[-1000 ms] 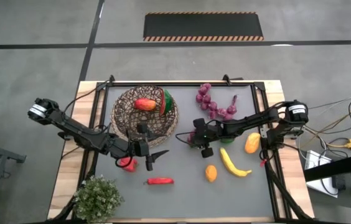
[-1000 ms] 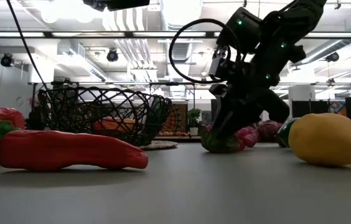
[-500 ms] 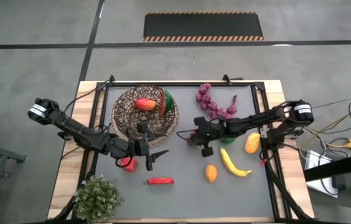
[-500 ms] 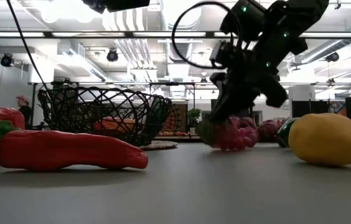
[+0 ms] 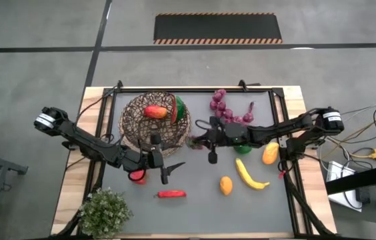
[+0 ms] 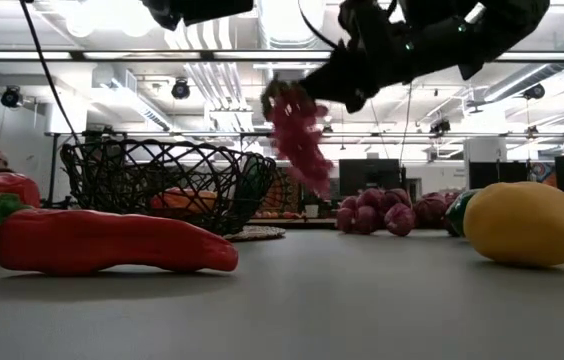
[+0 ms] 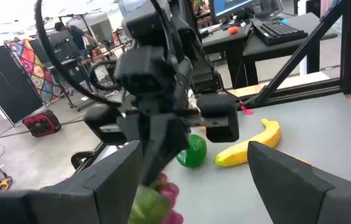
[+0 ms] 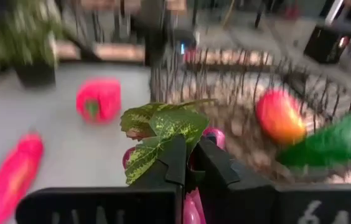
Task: Build produce basket
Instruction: Put the grapes into the wire basket
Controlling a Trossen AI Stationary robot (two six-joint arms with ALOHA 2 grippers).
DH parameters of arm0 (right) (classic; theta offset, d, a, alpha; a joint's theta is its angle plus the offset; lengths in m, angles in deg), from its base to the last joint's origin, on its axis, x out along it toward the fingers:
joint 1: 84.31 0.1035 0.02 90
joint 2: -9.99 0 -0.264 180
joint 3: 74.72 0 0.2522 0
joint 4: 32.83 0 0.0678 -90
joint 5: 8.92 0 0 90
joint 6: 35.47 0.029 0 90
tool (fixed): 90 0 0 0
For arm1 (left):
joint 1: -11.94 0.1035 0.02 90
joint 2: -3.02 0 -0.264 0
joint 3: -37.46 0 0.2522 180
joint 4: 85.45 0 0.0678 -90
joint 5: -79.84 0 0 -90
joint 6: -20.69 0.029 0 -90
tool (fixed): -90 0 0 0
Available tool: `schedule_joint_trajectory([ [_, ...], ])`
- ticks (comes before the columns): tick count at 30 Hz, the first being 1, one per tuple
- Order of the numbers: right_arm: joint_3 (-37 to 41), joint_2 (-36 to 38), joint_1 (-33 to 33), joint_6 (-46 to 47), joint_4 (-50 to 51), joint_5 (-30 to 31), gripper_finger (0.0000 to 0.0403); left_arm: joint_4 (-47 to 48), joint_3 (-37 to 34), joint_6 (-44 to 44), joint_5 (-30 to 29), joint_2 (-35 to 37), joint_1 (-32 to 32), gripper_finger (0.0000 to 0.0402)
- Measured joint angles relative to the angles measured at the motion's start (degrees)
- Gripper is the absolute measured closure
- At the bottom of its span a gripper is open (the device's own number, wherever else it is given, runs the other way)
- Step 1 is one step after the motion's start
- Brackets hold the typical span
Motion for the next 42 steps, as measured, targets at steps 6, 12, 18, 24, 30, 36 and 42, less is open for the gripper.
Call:
schedule_joint_trajectory([
  [6, 2.8, -1.04, 0.27, 1.77, -11.32, 0.04, 0.039, -4.61, 0.02, -0.15, -0.79, -3.93, 1.01, 0.013],
  [12, 3.32, -1.06, 0.63, 1.74, -11.79, 0.0, 0.039, -8.48, 0.06, -0.19, -1.96, -8.29, 3.96, 0.013],
  [18, 3.32, -1.06, 1.28, 1.59, -11.8, -0.02, 0.039, -11.25, 0.57, -0.22, -2.38, -12.53, 7.3, 0.013],
  [24, 3.32, -1.06, 1.4, 1.4, -11.6, -0.04, 0.039, -13.12, 0.77, -0.14, -2.43, -14.64, 7.95, 0.0157],
  [30, 3.32, -1.06, 1.4, 1.0, -11.6, 0.07, 0.039, -13.14, 0.76, -0.2, -2.43, -14.61, 7.95, 0.0244],
  [36, 3.32, -1.06, 1.4, 1.6, -11.32, -0.07, 0.0385, -13.17, 0.76, -0.32, -2.72, -14.43, 7.95, 0.0337],
  [42, 3.32, -1.06, 1.38, 2.64, -11.09, 0.17, 0.0316, -13.13, 0.74, -0.31, -2.8, -14.39, 7.93, 0.0379],
])
